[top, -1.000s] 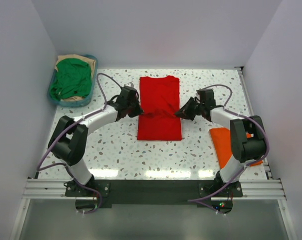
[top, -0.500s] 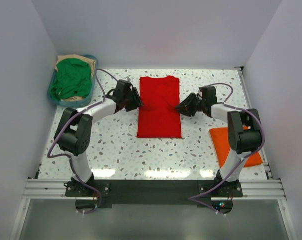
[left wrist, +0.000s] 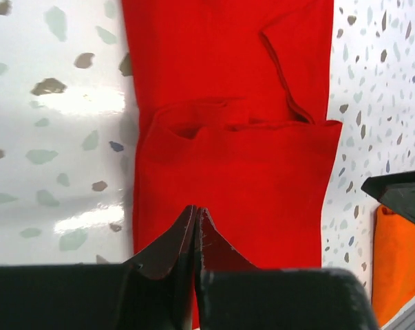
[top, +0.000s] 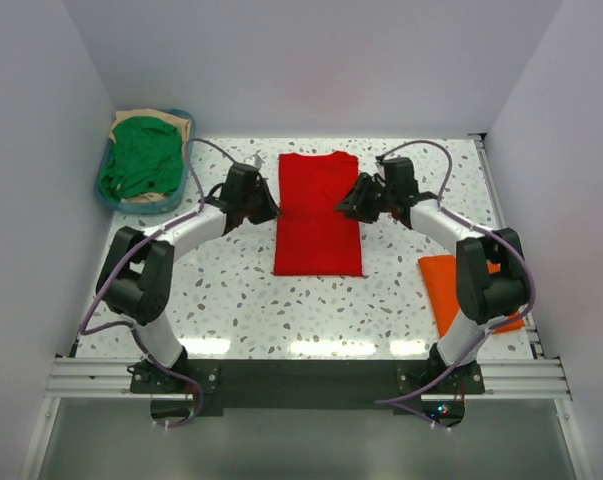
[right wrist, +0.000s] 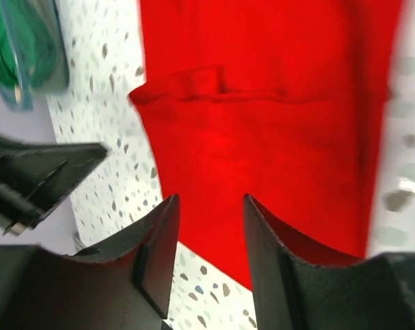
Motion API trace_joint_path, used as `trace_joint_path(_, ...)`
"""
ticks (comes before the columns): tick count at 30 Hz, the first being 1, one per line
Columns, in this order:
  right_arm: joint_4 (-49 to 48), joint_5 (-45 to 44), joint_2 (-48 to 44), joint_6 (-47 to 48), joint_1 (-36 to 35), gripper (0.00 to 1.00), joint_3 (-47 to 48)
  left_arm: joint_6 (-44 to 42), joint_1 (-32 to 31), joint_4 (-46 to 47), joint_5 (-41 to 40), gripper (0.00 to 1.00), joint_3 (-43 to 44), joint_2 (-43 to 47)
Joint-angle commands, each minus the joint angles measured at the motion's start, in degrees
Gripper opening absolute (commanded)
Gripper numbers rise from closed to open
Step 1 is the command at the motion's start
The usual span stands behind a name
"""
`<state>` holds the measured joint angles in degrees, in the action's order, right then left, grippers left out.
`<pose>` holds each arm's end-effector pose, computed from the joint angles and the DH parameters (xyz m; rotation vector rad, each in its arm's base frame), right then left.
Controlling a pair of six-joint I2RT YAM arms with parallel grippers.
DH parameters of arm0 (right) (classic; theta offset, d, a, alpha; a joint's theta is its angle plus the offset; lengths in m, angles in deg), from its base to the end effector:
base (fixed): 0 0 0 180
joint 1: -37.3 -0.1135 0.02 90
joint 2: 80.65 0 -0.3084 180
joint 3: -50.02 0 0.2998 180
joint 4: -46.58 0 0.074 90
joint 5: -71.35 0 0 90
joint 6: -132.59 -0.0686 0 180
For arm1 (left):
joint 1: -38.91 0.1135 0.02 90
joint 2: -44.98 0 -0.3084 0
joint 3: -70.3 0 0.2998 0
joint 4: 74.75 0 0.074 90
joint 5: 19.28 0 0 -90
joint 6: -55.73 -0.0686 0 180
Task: Fold and stack the t-shirts
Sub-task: Fold the tshirt
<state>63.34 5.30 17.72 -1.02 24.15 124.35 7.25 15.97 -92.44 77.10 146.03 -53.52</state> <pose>0.4242 0.1277 0.2072 0.4054 2.3756 0.9696 0.4116 -0.1825 0.2102 -0.3231 2.3535 -0.6964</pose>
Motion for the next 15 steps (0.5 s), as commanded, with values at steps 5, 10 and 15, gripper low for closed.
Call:
trace_joint_path(5, 6.99, -2.68, 9.02, 10.65, -3.73, 0.39, 12.35, -3.37, -1.93, 1.41, 4.88, 0.00, 9.63, -11.53)
trace_joint_path(10, 9.20, -2.76, 17.89, 13.29, -2.85, 0.33, 18.07, -4.08, -0.80, -0.97, 2.51, 0.00, 17.20, -19.08)
trace_joint_path(15, 5.96, 0.04, 21.95, 12.42, 1.10, 0.31, 16.50, -3.55, 0.35, 0.08, 2.24, 0.00, 16.07, -21.56)
